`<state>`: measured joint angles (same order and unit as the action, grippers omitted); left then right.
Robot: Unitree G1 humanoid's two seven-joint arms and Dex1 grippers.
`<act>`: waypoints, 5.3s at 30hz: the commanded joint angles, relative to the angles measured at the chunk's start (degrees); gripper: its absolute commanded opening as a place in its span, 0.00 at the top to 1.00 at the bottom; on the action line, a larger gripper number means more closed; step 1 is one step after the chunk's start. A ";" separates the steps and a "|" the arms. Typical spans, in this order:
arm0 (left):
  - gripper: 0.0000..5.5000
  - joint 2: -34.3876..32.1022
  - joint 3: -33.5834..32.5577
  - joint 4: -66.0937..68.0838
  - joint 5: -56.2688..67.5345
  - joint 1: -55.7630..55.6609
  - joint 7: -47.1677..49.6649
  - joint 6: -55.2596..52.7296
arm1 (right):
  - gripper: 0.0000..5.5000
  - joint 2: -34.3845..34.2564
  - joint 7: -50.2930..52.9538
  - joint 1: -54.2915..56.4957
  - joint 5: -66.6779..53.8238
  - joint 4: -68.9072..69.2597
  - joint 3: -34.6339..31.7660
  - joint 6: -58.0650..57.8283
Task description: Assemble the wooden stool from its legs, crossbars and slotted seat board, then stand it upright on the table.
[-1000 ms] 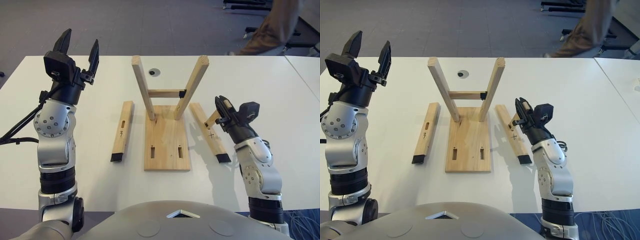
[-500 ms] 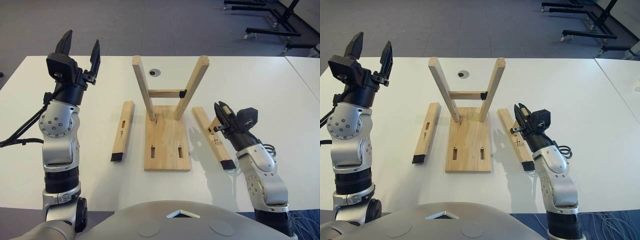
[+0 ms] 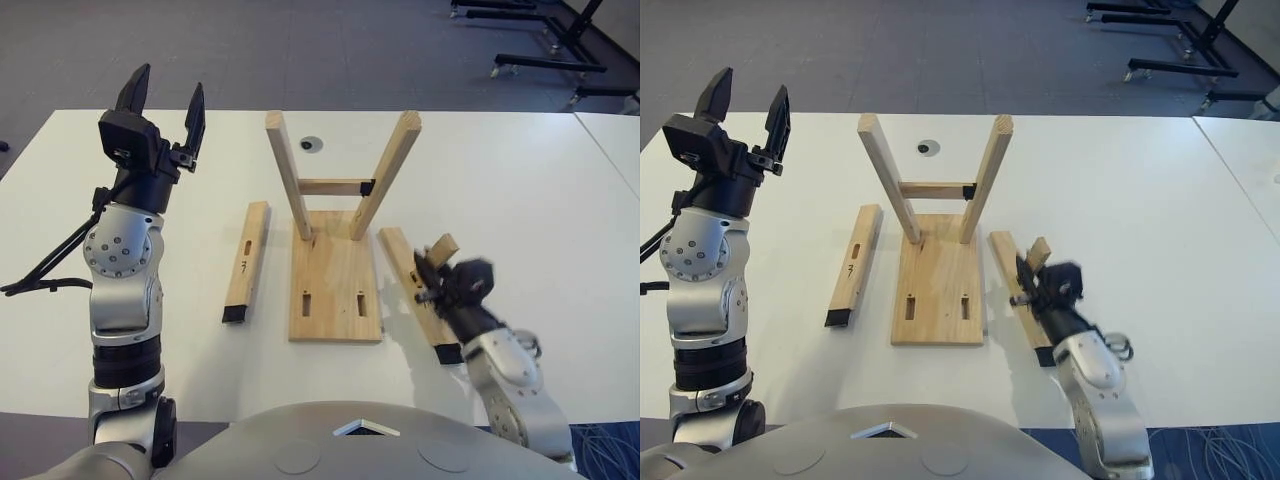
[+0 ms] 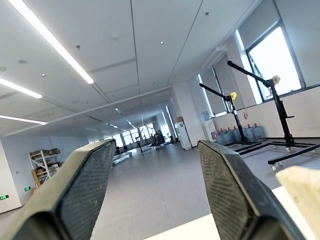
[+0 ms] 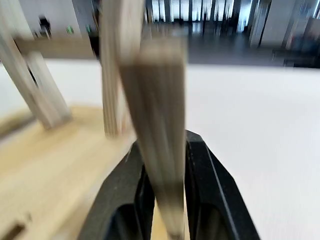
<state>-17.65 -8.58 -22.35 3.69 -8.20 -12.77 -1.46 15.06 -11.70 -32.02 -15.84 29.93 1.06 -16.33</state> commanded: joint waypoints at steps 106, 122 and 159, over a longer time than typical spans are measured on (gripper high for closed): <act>0.46 1.08 -2.00 -8.72 -0.55 11.55 2.13 -4.81 | 0.25 10.67 -7.64 13.01 -10.58 8.28 -7.02 -27.60; 0.46 0.02 0.35 -6.97 -0.67 7.97 -0.16 -5.62 | 0.24 14.75 -5.63 15.65 -4.47 0.17 -6.65 -34.15; 0.46 0.48 1.29 1.41 -1.41 1.75 -0.67 -0.26 | 0.45 3.16 -5.86 33.83 7.58 -26.90 5.93 -17.98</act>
<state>-16.68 -7.61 -21.76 2.00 -5.34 -13.07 -1.87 18.96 -17.30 1.42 -9.48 6.29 5.72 -33.61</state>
